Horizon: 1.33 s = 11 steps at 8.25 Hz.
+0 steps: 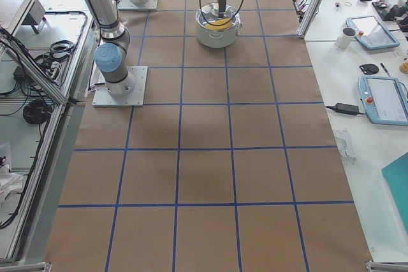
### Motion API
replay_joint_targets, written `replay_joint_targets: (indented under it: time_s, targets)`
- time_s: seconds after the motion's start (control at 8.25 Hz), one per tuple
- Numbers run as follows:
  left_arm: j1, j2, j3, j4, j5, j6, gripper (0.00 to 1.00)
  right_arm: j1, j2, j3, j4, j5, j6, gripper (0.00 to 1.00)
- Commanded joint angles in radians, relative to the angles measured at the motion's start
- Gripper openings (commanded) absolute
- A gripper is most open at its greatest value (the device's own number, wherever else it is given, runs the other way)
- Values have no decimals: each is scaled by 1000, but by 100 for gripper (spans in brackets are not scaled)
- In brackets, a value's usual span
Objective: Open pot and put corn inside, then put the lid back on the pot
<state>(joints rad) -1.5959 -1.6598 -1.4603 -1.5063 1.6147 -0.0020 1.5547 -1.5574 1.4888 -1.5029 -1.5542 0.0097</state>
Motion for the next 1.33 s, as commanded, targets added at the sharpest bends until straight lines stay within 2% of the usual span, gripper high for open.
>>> replay_joint_targets:
  time_s: [0.0, 0.61, 1.21]
  targets:
    - [1, 0, 0, 0, -3, 0, 100, -1, -3, 7, 19, -1, -4, 100]
    - [1, 0, 0, 1, -3, 0, 100, -1, -13, 13, 33, 16, -16, 100]
    - [1, 0, 0, 1, -3, 0, 100, -1, -27, 13, 82, -35, -30, 100]
